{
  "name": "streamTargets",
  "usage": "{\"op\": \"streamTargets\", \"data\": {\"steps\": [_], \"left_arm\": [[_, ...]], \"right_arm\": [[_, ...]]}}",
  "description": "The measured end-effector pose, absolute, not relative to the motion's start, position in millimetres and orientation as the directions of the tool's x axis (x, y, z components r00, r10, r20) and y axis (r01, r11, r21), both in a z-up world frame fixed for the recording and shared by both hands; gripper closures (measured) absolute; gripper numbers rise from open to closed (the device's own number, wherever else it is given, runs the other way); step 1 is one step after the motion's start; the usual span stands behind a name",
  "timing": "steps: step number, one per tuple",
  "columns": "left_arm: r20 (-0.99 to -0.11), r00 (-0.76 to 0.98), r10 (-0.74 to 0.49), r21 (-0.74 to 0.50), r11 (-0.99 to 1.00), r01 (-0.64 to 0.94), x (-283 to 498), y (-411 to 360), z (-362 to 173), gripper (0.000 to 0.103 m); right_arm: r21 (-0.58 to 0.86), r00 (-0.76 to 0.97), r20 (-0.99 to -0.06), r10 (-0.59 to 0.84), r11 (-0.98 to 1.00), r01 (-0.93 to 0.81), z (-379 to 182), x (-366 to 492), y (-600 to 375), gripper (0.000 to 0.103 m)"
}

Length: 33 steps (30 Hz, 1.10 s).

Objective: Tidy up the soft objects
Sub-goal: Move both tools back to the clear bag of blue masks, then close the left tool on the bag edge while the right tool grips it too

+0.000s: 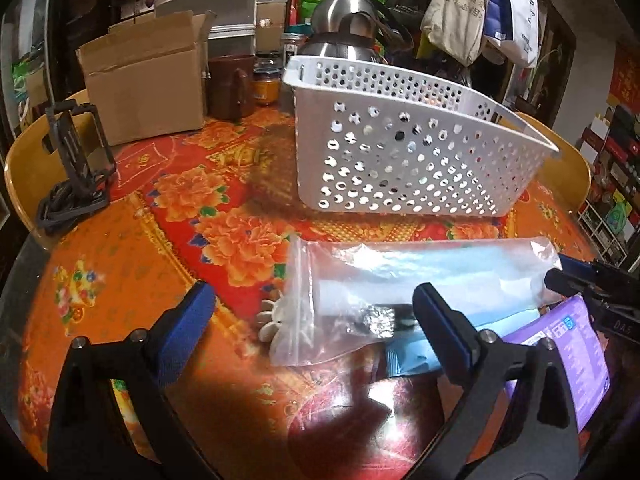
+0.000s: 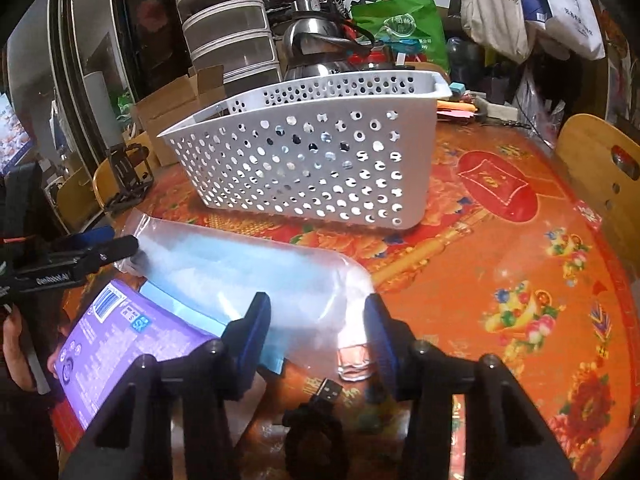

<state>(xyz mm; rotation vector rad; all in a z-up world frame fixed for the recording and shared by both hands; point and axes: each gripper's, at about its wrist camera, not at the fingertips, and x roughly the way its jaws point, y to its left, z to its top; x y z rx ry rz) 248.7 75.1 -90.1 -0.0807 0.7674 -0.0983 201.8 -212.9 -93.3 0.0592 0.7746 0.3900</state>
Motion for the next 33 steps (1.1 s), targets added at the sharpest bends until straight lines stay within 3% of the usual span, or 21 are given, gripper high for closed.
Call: {"op": "streamTargets", "data": {"steps": [3, 8, 15, 23, 25, 26, 27, 33], "left_arm": [[-0.699, 0.705, -0.125, -0.109, 0.992, 0.068, 252.0, 72.6, -95.9, 0.029], [-0.704, 0.695, -0.149, -0.131, 0.988, 0.08, 255.5, 73.2, -101.1, 0.043], [-0.704, 0.698, -0.131, -0.119, 0.991, 0.066, 256.0, 75.7, -102.5, 0.054], [-0.701, 0.705, -0.106, -0.094, 0.994, 0.056, 255.3, 75.2, -101.5, 0.059], [-0.701, 0.705, -0.105, -0.092, 0.994, 0.056, 255.5, 75.4, -101.4, 0.066], [-0.7, 0.707, -0.102, -0.09, 0.994, 0.055, 255.3, 75.5, -101.0, 0.074], [-0.697, 0.711, -0.094, -0.082, 0.995, 0.051, 254.7, 75.3, -100.3, 0.088], [-0.684, 0.723, -0.099, -0.067, 0.995, 0.073, 248.9, 69.5, -97.6, 0.097]], "right_arm": [[0.202, 0.636, -0.67, 0.382, 0.919, -0.339, -93.7, 201.9, -210.1, 0.065], [0.21, 0.629, -0.671, 0.392, 0.914, -0.346, -94.3, 202.4, -210.0, 0.067], [0.236, 0.625, -0.673, 0.395, 0.916, -0.324, -95.5, 206.6, -217.7, 0.073], [0.22, 0.614, -0.699, 0.367, 0.927, -0.304, -94.2, 214.5, -213.4, 0.074], [0.209, 0.611, -0.704, 0.362, 0.928, -0.309, -94.1, 215.6, -211.1, 0.074], [0.209, 0.611, -0.703, 0.364, 0.927, -0.312, -93.6, 215.3, -210.7, 0.083], [0.204, 0.612, -0.704, 0.362, 0.927, -0.314, -93.2, 214.8, -209.8, 0.088], [0.17, 0.64, -0.683, 0.351, 0.929, -0.328, -89.5, 207.2, -207.5, 0.097]]}}
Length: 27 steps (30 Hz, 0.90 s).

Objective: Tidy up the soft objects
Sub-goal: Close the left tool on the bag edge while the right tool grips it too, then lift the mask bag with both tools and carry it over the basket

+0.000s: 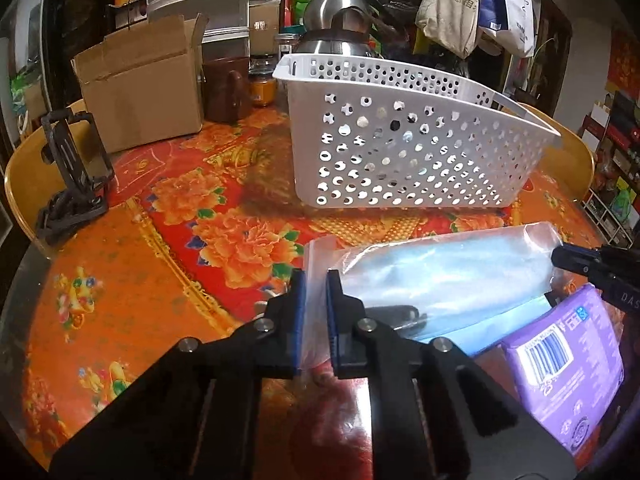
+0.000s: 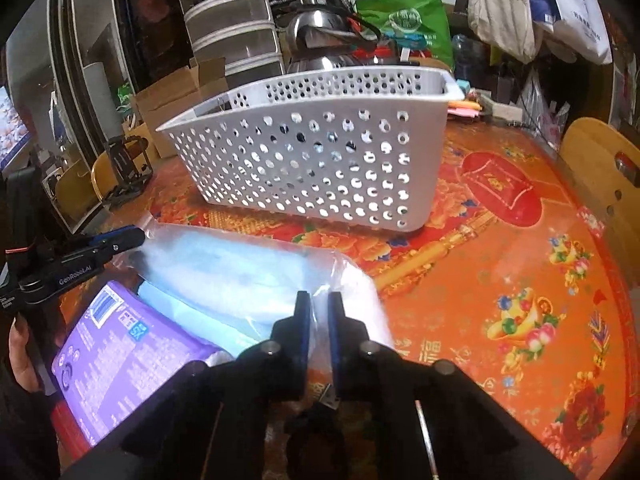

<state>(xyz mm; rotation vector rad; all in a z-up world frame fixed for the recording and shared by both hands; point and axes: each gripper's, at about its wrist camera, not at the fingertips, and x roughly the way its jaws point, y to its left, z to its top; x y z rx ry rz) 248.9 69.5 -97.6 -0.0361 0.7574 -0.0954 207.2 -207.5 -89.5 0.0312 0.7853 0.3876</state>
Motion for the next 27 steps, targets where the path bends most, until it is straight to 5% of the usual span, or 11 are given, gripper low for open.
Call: {"op": "streamTargets", "data": {"steps": [27], "left_arm": [[-0.557, 0.824, -0.109, -0.058, 0.994, 0.092, 209.9, 69.7, -32.0, 0.101]], "right_arm": [[0.052, 0.765, -0.563, 0.313, 0.937, -0.345, -32.6, 179.1, -206.5, 0.1]]}}
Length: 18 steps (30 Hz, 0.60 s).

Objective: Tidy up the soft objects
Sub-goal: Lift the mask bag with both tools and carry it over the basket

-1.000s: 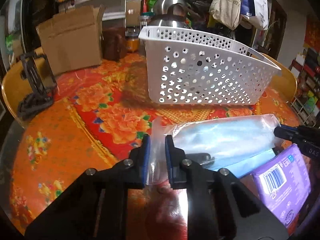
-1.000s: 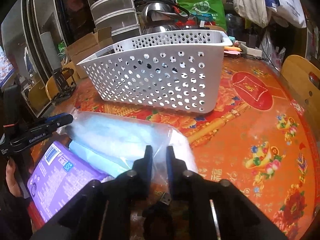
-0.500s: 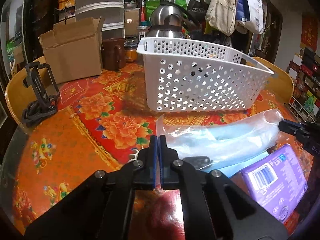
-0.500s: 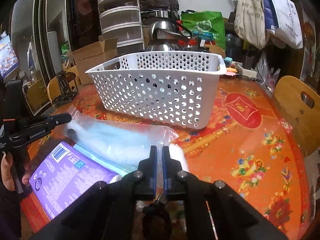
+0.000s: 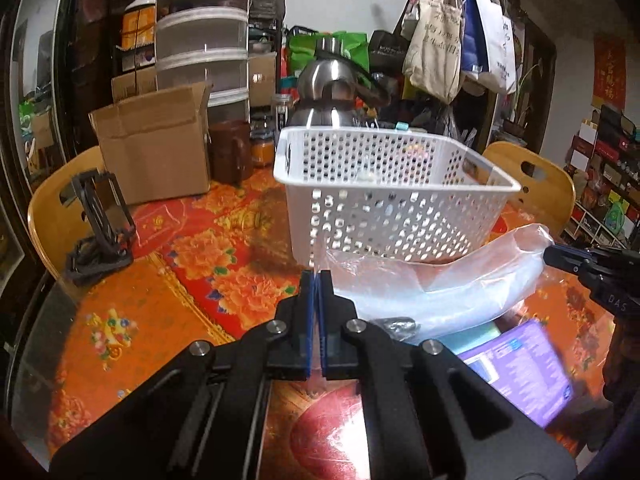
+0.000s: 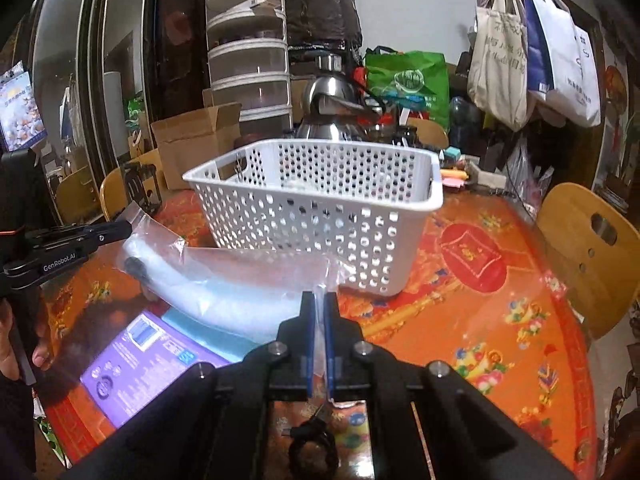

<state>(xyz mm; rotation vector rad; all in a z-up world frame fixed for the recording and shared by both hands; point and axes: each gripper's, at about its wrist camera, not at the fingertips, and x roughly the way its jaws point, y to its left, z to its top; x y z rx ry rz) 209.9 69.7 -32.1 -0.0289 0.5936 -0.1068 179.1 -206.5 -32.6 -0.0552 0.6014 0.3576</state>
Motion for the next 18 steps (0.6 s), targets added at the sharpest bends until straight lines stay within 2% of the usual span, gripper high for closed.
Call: {"op": "streamTargets", "data": {"steps": [18], "left_arm": [[-0.471, 0.875, -0.11, -0.051, 0.994, 0.098, 242.7, 63.8, 88.0, 0.101]], "right_arm": [[-0.03, 0.841, -0.471, 0.266, 0.948, -0.316, 67.8, 206.0, -211.2, 0.1]]}}
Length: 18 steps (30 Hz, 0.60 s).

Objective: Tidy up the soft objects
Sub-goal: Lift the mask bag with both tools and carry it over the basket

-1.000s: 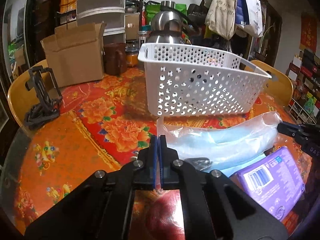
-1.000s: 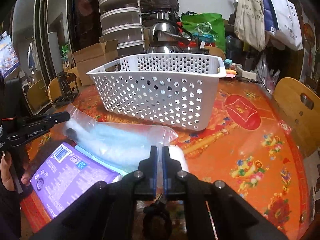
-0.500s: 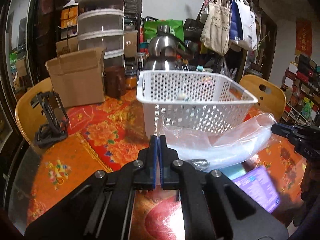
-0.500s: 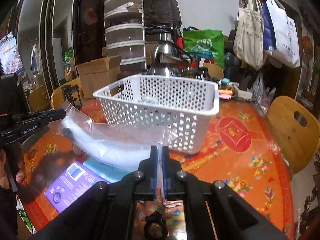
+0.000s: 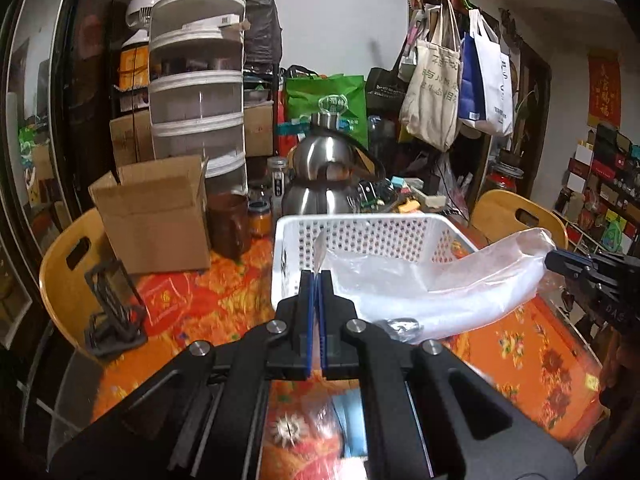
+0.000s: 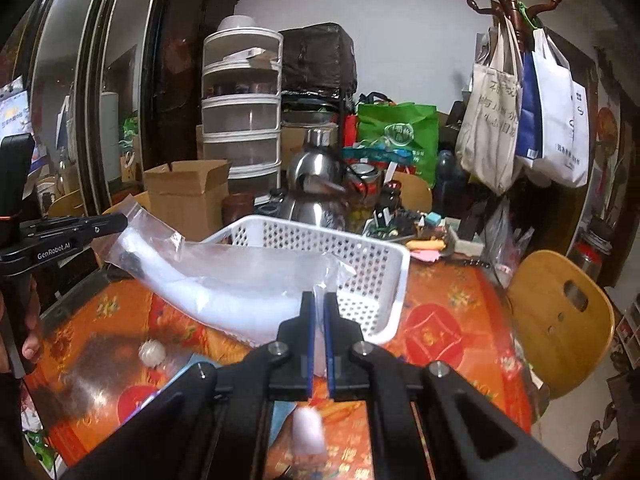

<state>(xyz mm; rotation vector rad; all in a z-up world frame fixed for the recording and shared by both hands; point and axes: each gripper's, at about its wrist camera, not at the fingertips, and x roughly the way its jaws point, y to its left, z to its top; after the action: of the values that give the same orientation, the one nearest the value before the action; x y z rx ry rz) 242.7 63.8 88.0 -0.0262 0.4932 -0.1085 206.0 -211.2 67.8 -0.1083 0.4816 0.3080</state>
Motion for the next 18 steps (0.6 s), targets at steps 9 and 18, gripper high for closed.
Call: {"op": "streamTargets", "data": {"steps": [9, 18], "left_arm": [[-0.486, 0.871, -0.074, -0.026, 0.997, 0.07, 310.6, 49.6, 111.3, 0.101], [-0.558, 0.828, -0.055, -0.019, 0.998, 0.054, 373.7, 41.6, 75.2, 0.101]], "right_arm": [[-0.075, 0.864, -0.469, 0.186, 0.966, -0.248, 74.0, 258.4, -211.0, 0.1], [-0.079, 0.857, -0.495, 0.144, 0.975, -0.209, 50.6, 299.1, -209.6, 0.1]]}}
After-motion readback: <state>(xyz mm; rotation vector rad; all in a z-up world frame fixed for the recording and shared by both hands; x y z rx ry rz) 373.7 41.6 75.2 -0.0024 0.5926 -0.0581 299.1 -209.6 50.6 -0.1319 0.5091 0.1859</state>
